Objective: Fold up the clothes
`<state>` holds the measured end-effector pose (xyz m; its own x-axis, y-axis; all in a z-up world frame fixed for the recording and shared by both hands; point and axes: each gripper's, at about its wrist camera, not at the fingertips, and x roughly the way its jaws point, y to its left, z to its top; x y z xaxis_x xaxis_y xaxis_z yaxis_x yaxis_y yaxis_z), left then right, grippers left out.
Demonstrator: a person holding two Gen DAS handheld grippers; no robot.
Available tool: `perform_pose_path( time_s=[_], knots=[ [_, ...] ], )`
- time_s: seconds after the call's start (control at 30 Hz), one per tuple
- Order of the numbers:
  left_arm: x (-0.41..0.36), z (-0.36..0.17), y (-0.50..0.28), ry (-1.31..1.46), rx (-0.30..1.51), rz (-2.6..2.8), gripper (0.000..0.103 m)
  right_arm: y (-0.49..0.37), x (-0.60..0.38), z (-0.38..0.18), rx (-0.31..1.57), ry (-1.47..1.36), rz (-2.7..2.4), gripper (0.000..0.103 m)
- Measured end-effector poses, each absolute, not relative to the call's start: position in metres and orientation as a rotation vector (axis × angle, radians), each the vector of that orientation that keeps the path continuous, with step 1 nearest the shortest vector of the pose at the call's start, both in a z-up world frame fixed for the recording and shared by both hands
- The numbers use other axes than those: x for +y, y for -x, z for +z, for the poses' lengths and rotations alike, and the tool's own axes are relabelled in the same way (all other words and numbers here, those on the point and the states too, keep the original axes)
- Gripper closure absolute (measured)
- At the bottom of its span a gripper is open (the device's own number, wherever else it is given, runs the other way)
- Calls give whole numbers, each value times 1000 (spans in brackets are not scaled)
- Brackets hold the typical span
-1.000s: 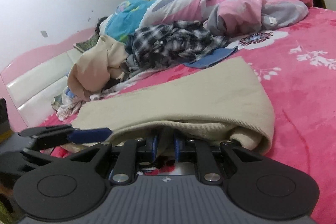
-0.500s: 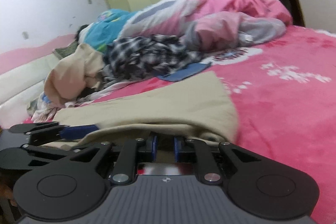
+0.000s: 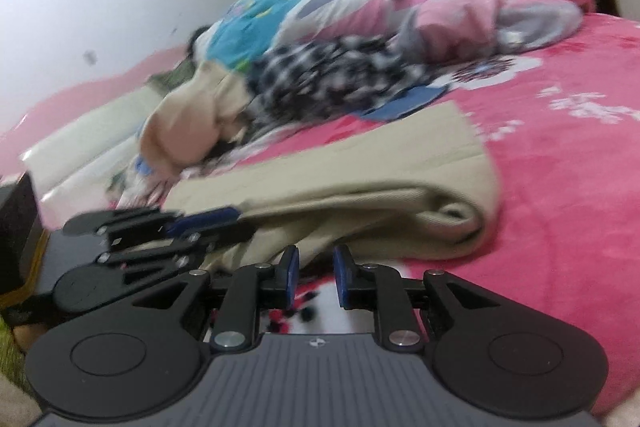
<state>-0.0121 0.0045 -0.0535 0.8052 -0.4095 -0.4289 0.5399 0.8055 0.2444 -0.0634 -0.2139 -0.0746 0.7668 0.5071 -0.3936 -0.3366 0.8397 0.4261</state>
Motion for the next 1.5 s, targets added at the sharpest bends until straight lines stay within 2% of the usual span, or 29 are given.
perform_pose_path(
  time_s=[0.2, 0.33, 0.5, 0.6, 0.93, 1.07, 1.2, 1.5],
  knots=[
    [15, -53, 14, -349, 390, -519, 87, 54, -190, -75, 584, -315, 525, 83],
    [14, -58, 12, -368, 389, -514, 85, 62, -187, -65, 562, -308, 557, 83],
    [19, -52, 11, -307, 362, -503, 97, 58, -178, -58, 530, -264, 555, 83],
    [22, -51, 13, -299, 354, -509, 99, 48, -164, -63, 549, -184, 536, 83],
    [28, -50, 20, -277, 341, -534, 101, 32, -146, -70, 392, -90, 487, 85],
    [26, -66, 19, -307, 389, -542, 101, 35, -139, -80, 349, -14, 452, 85],
    [26, -81, 19, -328, 424, -539, 101, 43, -155, -78, 354, -48, 405, 85],
    [32, -79, 21, -315, 434, -549, 100, 77, -225, -70, 445, -120, 232, 84]
  ],
)
